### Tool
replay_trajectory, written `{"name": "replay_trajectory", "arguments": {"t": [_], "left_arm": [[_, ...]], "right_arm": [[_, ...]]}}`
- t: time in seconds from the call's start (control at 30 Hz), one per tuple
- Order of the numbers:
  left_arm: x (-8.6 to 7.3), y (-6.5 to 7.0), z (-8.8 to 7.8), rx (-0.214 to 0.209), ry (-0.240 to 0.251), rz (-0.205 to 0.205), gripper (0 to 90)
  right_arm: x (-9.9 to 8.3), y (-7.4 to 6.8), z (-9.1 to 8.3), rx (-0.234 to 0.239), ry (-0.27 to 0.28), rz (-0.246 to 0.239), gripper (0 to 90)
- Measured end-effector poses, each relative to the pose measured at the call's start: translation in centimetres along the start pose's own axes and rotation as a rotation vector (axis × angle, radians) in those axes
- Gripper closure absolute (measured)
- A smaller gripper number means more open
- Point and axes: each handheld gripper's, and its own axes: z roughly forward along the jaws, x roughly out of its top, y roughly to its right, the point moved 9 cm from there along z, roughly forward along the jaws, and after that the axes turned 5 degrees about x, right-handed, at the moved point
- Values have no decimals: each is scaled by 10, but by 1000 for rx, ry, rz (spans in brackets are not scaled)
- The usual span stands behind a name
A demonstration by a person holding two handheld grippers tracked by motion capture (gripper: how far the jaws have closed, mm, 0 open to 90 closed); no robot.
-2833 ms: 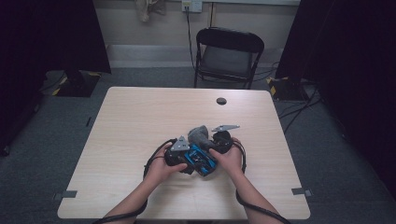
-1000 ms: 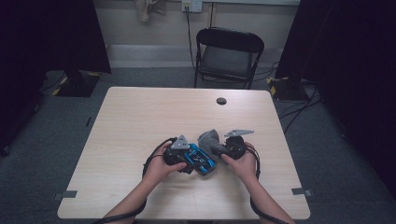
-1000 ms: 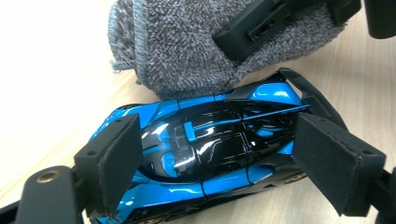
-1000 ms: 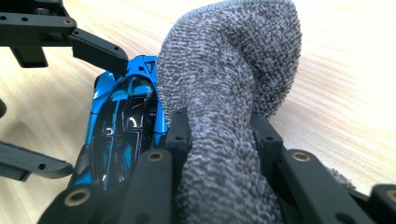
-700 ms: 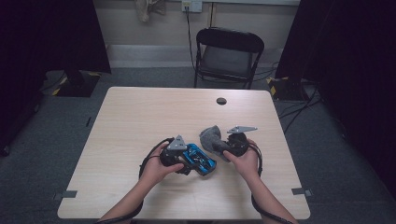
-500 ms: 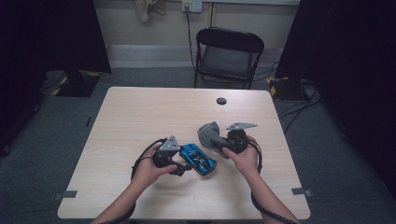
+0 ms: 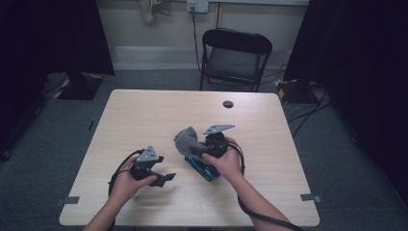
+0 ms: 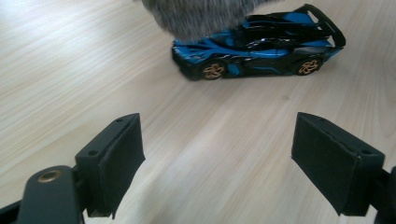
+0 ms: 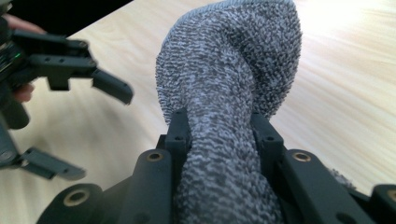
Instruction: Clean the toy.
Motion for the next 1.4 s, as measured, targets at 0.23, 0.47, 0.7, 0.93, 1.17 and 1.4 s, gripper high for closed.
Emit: {"name": "replay_trajectory", "arguments": {"t": [0.23, 0.47, 0.7, 0.93, 1.17, 1.4], "left_arm": [[4, -20, -23, 54, 56, -40, 165], [13, -33, -38, 93, 98, -59, 164], [19, -34, -29, 81, 89, -40, 165], [22, -30, -11, 43, 69, -52, 163], [18, -23, -3, -10, 33, -23, 460], [12, -22, -9, -33, -11, -20, 747]], "right_arm": [[-6, -29, 29, 84, -44, -45, 658], [-17, -51, 47, 155, -62, -82, 646], [-32, -55, 53, 167, -101, -98, 632], [-36, -52, 51, 162, -103, -100, 626], [-39, -50, 48, 157, -103, -106, 605], [-41, -51, 49, 163, -109, -116, 533]]}}
